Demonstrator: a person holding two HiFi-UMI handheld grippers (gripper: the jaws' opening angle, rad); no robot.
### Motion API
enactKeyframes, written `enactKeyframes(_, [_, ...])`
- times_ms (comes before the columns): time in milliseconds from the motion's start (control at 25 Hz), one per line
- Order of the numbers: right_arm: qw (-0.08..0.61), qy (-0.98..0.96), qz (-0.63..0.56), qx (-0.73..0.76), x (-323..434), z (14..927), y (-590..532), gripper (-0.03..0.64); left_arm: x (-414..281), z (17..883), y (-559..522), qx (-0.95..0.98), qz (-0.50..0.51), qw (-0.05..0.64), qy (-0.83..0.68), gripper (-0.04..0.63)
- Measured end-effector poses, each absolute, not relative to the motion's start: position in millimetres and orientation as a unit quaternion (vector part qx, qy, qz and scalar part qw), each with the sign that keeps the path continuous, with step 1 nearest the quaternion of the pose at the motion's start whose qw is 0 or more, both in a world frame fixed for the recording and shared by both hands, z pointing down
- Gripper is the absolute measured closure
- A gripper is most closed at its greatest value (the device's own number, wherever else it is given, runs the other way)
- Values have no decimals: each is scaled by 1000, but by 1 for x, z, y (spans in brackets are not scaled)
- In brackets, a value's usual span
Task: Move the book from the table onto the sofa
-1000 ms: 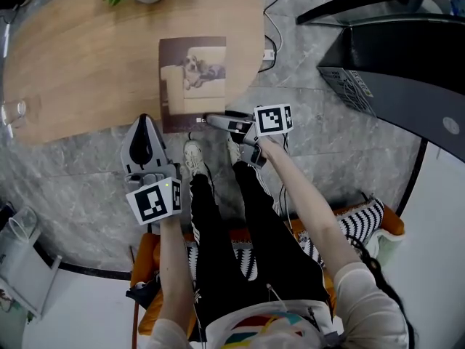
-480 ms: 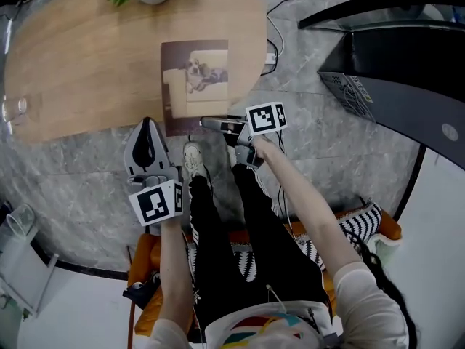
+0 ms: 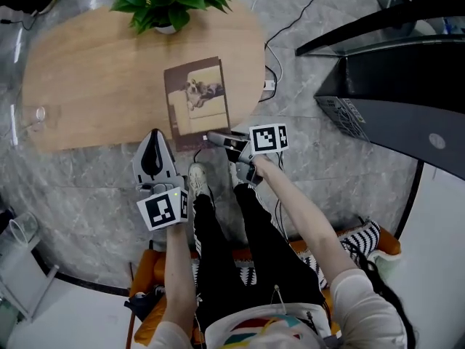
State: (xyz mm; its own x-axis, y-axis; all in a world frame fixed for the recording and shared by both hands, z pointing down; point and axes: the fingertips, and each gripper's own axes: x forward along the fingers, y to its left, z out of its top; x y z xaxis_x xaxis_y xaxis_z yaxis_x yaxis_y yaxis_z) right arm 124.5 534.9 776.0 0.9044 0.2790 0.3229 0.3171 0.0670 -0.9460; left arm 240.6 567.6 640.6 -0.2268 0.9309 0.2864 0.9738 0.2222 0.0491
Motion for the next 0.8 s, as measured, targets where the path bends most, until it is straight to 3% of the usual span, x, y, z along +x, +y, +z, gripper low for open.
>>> enactKeyframes(240, [654, -197, -32, -730, 134, 700, 549, 465, 247, 576, 571, -625, -85, 80, -772, 589])
enactKeyframes(560, [610, -198, 77, -764, 145, 543, 593, 465, 270, 432, 584, -654, -42, 40, -754, 589])
enactKeyframes(800, [586, -207, 147, -770, 141, 438, 556, 465, 272, 349, 534, -644, -25, 20, -764, 589])
